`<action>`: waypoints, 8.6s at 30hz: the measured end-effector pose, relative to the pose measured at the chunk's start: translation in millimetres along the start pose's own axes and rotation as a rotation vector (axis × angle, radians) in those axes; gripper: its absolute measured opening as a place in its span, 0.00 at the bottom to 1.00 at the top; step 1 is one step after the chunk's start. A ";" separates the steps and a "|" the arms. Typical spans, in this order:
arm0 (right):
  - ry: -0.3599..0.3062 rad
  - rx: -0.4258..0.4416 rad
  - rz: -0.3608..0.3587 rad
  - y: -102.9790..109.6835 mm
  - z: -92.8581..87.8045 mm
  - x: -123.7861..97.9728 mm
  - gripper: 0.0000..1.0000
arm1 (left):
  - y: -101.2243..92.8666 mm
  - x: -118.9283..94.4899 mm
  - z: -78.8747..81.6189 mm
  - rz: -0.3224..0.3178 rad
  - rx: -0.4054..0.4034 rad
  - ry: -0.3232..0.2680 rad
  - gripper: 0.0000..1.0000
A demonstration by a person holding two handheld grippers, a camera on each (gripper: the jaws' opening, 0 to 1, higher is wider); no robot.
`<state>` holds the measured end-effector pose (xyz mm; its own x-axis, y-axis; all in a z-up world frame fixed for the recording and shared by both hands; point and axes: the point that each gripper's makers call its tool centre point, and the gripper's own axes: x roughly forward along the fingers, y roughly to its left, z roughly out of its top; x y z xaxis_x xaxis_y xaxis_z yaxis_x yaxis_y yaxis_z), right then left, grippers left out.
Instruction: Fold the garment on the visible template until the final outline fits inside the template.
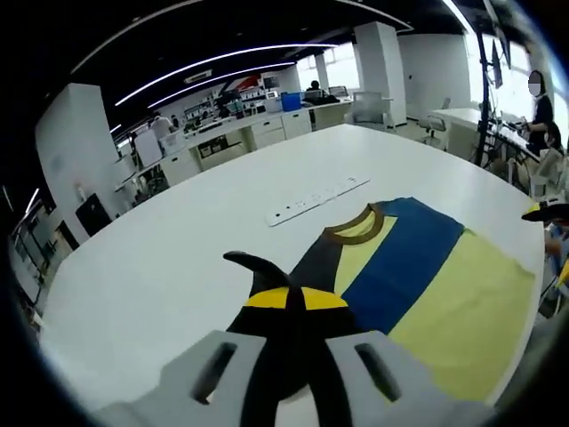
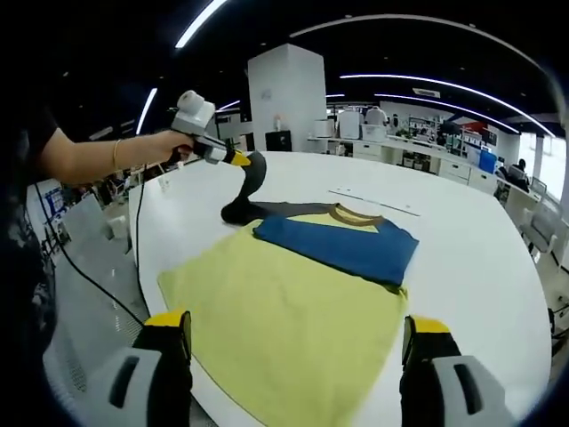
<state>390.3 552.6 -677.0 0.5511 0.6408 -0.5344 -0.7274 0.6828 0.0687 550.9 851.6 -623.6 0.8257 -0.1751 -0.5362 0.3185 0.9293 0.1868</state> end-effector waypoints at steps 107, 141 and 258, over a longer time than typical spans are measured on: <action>0.073 0.080 -0.076 -28.2 -41.2 -7.8 1.00 | -296.1 91.2 22.6 -0.545 0.030 0.008 0.00; 0.224 -0.126 0.179 -5.4 -46.3 -9.7 1.00 | -178.9 -2.9 -35.5 -0.542 0.039 -0.060 0.82; 0.444 -0.336 0.201 17.6 -97.6 -46.6 0.00 | -155.4 -146.8 -198.7 -0.502 0.373 0.228 0.01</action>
<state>311.9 500.6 -733.0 0.2183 0.4888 -0.8447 -0.9291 0.3687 -0.0267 287.6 797.5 -737.5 0.4285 -0.4462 -0.7857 0.8126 0.5705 0.1192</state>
